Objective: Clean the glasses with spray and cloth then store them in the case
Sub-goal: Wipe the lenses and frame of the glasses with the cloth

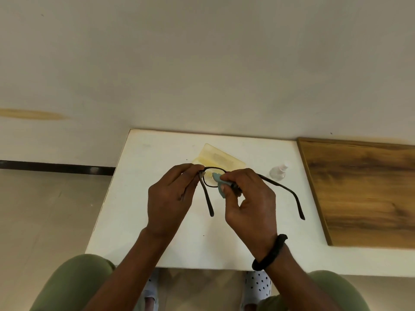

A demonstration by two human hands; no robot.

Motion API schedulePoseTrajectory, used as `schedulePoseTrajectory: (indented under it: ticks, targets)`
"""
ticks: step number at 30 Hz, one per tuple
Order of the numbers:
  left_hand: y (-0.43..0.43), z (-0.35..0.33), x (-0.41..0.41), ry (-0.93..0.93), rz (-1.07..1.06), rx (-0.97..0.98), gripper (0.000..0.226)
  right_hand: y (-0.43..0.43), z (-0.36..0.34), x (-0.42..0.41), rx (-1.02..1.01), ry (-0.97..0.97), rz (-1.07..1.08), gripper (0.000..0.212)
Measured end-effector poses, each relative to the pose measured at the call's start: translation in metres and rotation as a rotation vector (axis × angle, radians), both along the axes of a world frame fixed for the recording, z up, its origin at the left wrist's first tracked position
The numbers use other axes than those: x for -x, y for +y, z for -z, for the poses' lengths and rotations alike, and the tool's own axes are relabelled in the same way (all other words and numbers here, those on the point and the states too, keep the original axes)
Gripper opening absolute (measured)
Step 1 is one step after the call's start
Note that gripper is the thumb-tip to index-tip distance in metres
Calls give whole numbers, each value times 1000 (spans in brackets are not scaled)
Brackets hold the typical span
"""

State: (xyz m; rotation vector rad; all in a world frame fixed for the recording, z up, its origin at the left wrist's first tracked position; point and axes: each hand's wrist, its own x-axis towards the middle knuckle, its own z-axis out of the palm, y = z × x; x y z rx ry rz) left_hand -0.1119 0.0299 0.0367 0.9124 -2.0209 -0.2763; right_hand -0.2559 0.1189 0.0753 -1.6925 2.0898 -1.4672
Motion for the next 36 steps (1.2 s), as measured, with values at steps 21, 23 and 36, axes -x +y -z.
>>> schedulePoseTrajectory:
  ticks: [21,23,36]
  targets:
    - [-1,3,3,79,37,52,30,-15,17,-2,-38,365,20,18]
    - [-1,2,2,98,33,47,28,-12,16,-2,-63,391,-3,17]
    - [3,6,6,35,58,99,37,-8,19,10,-115,321,138,13]
